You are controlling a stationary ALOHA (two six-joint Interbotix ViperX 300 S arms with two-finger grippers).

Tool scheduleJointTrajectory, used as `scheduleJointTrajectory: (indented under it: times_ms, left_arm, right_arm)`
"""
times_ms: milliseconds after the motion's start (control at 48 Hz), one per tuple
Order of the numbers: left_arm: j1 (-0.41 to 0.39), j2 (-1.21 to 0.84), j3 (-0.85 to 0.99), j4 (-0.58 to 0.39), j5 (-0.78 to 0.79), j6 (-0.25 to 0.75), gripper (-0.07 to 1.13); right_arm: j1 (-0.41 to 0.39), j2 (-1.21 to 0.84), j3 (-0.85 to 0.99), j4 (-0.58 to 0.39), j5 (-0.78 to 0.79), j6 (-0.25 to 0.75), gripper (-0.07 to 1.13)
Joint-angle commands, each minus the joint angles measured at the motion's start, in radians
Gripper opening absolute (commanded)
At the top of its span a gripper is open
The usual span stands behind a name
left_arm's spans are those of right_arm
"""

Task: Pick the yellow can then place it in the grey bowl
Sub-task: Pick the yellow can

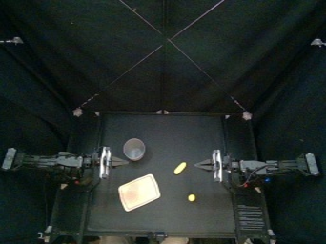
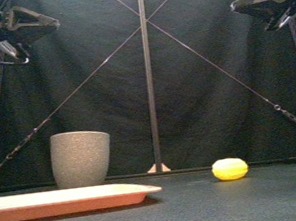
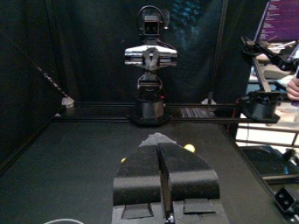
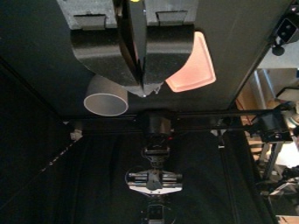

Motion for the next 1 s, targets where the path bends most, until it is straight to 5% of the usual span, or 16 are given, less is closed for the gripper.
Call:
scheduleJointTrajectory:
  times_ms: [21, 417, 708, 1000]
  left_arm:
    - [-0.003, 0.011, -0.029, 0.005, 0.003, 0.002, -0.06]
    - [0.029, 0.012, 0.005, 0.063, -0.002, 0.006, -0.03]
    - [0.054, 0.011, 0.021, 0.058, -0.002, 0.003, -0.02]
    - [0.067, 0.011, 0.035, 0.049, -0.003, 0.003, -0.02]
  right_arm:
    - [-0.002, 0.014, 0.002, -0.012, 0.014, -0.002, 0.06]
    - [-0.017, 0.130, 0.069, -0.017, 0.167, 0.009, 0.13]
    - [0.244, 0.218, 0.049, 0.087, 0.190, 0.075, 0.45]
    - [0.290, 0.319, -0.017, 0.144, 0.149, 0.115, 0.83]
